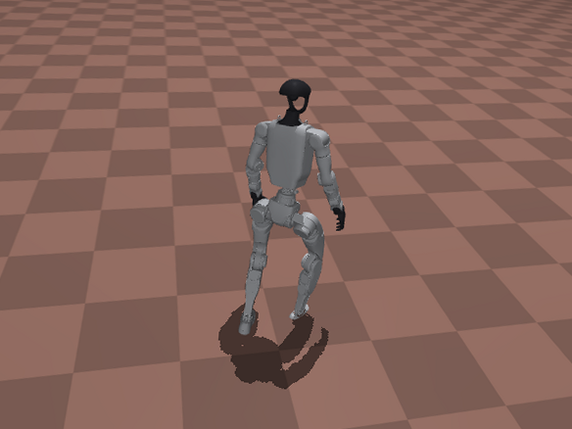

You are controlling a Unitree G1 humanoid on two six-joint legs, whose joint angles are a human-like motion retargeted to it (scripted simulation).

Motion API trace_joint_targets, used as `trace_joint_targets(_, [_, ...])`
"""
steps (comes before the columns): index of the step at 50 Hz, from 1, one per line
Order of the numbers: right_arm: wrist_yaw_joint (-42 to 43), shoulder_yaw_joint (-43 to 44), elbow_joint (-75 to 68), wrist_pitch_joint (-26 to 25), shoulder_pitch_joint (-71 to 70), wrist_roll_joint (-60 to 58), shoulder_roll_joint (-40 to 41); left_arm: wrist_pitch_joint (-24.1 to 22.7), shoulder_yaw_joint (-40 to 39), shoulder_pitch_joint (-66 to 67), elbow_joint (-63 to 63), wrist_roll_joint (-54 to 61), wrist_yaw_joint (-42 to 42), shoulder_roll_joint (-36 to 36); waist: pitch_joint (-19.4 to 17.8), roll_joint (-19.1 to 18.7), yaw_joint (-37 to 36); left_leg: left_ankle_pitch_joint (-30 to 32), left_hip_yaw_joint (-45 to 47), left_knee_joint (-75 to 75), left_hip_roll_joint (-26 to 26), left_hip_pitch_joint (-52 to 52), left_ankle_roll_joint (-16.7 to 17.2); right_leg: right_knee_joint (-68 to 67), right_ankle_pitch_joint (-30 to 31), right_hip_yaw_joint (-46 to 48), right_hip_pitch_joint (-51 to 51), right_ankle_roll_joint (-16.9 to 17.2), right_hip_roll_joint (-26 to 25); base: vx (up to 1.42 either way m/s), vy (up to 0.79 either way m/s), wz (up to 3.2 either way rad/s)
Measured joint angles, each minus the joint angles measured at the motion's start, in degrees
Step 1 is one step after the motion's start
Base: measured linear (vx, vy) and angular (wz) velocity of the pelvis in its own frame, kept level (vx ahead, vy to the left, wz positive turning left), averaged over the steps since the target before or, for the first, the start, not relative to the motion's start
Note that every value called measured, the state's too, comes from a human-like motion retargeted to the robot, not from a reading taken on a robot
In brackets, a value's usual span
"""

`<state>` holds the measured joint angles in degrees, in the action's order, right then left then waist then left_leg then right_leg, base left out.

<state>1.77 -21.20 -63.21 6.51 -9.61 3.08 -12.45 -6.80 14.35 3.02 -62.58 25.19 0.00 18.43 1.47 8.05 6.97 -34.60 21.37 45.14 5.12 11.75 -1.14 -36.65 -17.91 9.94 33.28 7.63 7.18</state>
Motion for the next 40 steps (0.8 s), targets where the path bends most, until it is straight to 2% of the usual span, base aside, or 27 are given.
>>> trace_joint_targets(3, [1.78,-0.54,1.54,0.29,-0.77,-0.06,-0.53,0.81,-0.76,1.31,0.25,1.02,0.51,0.02,-1.03,-2.38,-3.23,-0.05,-1.27,19.60,9.00,7.13,-1.55,0.15,-2.02,0.76,-1.79,-2.41,-4.94,0.31,-0.17,-0.65])
trace_joint_targets(5, [3.16,-0.83,2.60,0.35,-1.28,-0.76,-1.03,1.35,-1.11,2.17,0.48,1.21,0.74,-0.30,-1.41,-3.66,-5.60,-0.52,-2.82,28.04,13.12,11.83,-2.89,0.76,-3.20,0.80,-2.89,-3.58,-7.89,0.32,-0.12,-0.74])
trace_joint_targets(8, [4.88,-0.61,3.99,0.01,-2.25,-2.59,-1.75,2.19,-1.45,2.87,0.51,0.83,0.36,-0.98,-1.88,-4.59,-8.79,-2.71,-5.16,31.26,15.13,17.93,-4.52,4.16,-3.32,0.05,-5.46,-4.26,-10.99,0.33,-0.06,-0.65])
trace_joint_targets(12, [5.50,-0.15,5.42,-0.16,-2.02,-4.56,-2.30,2.21,-1.28,3.95,0.00,-0.28,-0.79,-2.29,-2.21,-4.38,-11.31,-3.93,-6.99,20.69,10.77,21.37,-4.04,7.81,-3.29,-1.78,-9.00,-3.63,-11.84,0.34,0.02,-0.39])
trace_joint_targets(17, [3.64,0.55,5.97,0.24,-0.07,-6.39,-2.82,1.84,-0.13,4.10,-1.16,-1.92,-2.26,-3.95,-1.40,-3.02,-10.24,1.93,-10.19,-6.25,-1.54,17.73,-1.82,6.24,-5.32,-3.76,-10.80,-1.71,-8.53,0.30,0.07,-0.01])
trace_joint_targets(19, [2.85,0.64,5.71,0.27,0.80,-7.02,-2.88,1.78,0.28,4.01,-1.43,-2.75,-2.42,-4.35,-0.77,-2.49,-8.90,4.33,-10.95,-12.33,-4.94,15.46,-1.87,2.37,-7.43,-4.62,-10.02,-1.17,-7.06,0.25,0.08,0.02])
trace_joint_targets(22, [1.95,0.64,4.74,0.29,1.96,-7.76,-2.78,1.48,0.67,3.59,-1.73,-4.16,-2.03,-4.64,0.14,-1.97,-6.82,3.67,-10.67,-14.39,-7.44,13.36,-3.40,-5.95,-10.12,-5.69,-7.59,-0.45,-5.15,0.21,0.08,-0.03])
trace_joint_targets(26, [0.53,0.52,2.93,0.66,2.47,-7.89,-2.40,0.92,1.03,1.97,-1.90,-5.68,-0.92,-4.19,0.29,-0.10,-3.85,3.21,-9.44,-17.15,-11.41,9.91,-5.23,-20.17,-9.71,-6.33,-3.26,1.44,-0.67,0.17,0.06,0.02])
trace_joint_targets(30, [-0.34,0.69,1.57,1.05,2.90,-7.86,-1.82,0.43,1.41,0.71,-1.17,-6.29,0.31,-3.56,0.66,1.12,-2.07,3.59,-8.40,-20.20,-13.95,7.23,-5.89,-25.62,-11.35,-6.46,-1.06,1.42,2.70,0.14,0.04,-0.13])
trace_joint_targets(35, [-1.04,1.37,0.29,1.07,2.95,-8.10,-1.15,0.10,1.21,0.28,-0.01,-5.88,0.92,-3.56,0.46,0.06,-2.46,6.40,-7.46,-29.12,-13.55,0.93,-5.30,-12.70,-11.70,-5.36,-4.92,0.03,2.11,0.13,0.01,-0.42])
trace_joint_targets(40, [-1.34,1.62,-0.58,0.63,4.25,-8.69,-0.27,-0.19,0.49,1.95,-0.14,-4.68,0.80,-4.66,2.08,-0.78,-3.91,5.66,-5.83,-29.32,-12.18,0.36,-4.72,-1.11,-10.70,-4.04,-9.00,-1.15,0.90,0.10,-0.03,-0.53])
